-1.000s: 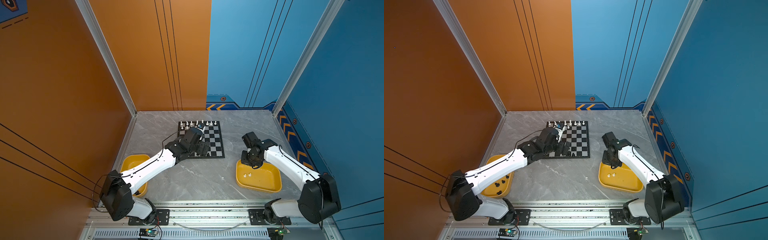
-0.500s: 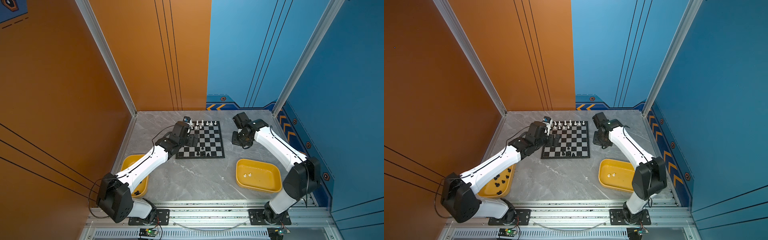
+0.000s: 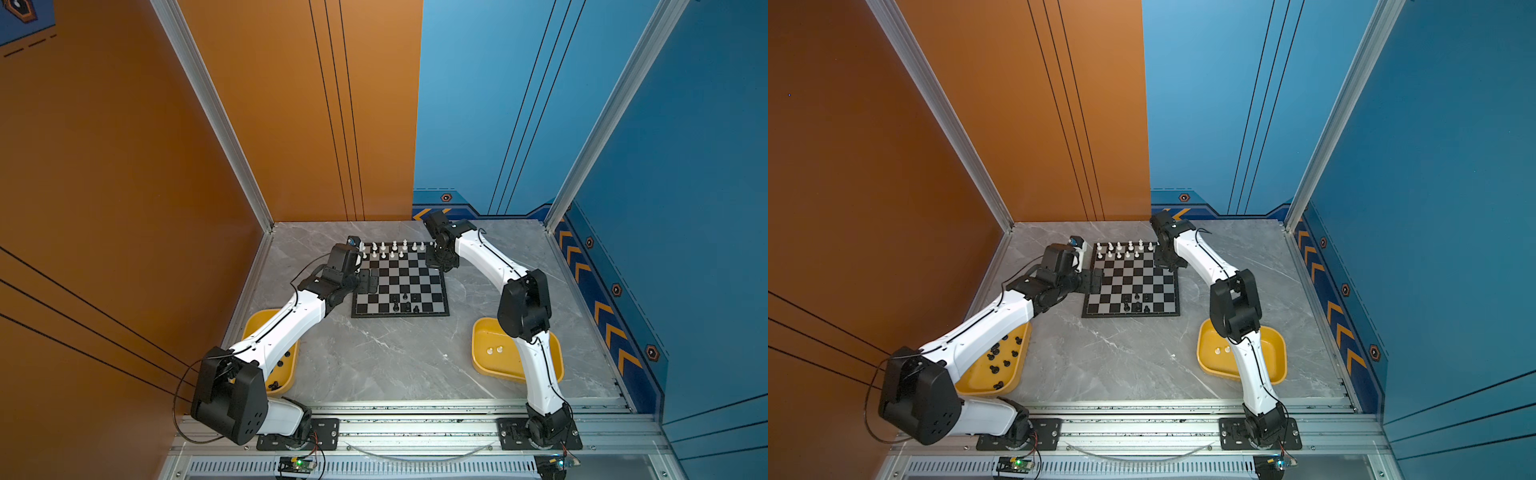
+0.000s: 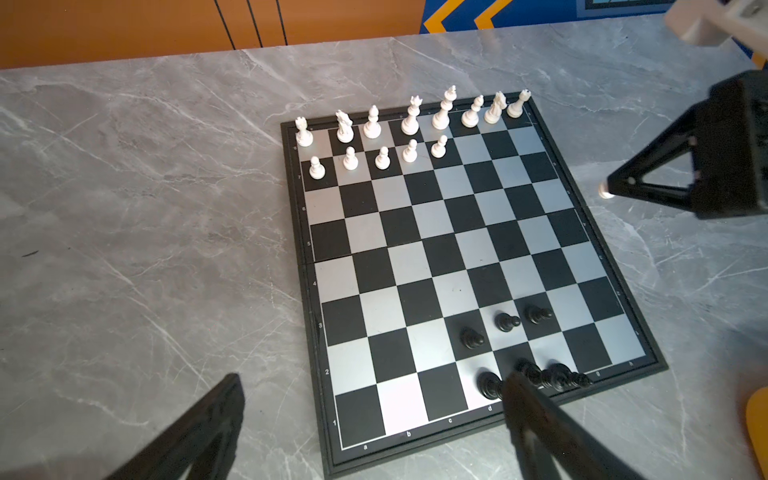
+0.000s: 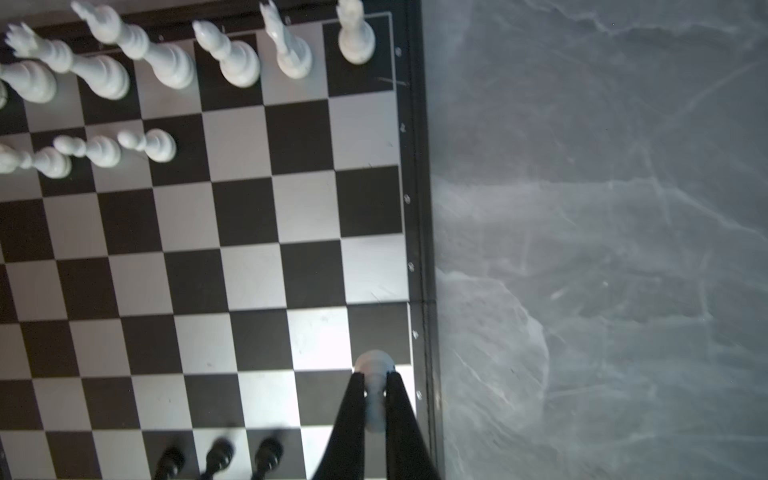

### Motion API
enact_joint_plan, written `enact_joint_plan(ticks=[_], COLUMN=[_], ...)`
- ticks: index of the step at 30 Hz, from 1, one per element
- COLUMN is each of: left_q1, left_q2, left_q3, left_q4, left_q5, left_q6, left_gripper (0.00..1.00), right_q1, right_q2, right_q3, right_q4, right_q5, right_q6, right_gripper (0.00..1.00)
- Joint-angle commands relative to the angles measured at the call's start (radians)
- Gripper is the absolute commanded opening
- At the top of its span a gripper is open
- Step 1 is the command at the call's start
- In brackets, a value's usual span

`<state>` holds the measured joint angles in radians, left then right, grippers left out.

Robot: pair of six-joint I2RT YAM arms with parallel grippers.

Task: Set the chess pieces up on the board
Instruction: 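Lift the white pawn with the right gripper and carry it to the board's far rows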

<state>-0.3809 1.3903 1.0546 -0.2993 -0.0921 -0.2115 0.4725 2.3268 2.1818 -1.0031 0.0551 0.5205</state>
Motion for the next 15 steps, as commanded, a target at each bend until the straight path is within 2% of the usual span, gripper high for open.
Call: enact_joint_plan(ticks=[1, 5, 15], left_q1=[0.028, 0.042, 0.077], left_q2=[-0.03, -0.028, 0.019], left_q3=[-0.018, -0.046, -0.031], left_q4=[0.009, 0.023, 0.026], left_q5=[0.037, 0.04, 0.073], left_q6=[-0.027, -0.042, -0.063], left_gripper=[0.98, 0.98, 0.98], right_q1=[0.002, 0.003, 0.012], right_q2=[0.079, 0.173, 0.248], right_q3=[0.125, 0.229, 0.307], right_q4=[-0.008, 0.026, 0.165], right_q5=[-0.029, -0.051, -0.067], right_q6=[-0.02, -0.027, -0.048], right_gripper=[0.09, 0.09, 0.1])
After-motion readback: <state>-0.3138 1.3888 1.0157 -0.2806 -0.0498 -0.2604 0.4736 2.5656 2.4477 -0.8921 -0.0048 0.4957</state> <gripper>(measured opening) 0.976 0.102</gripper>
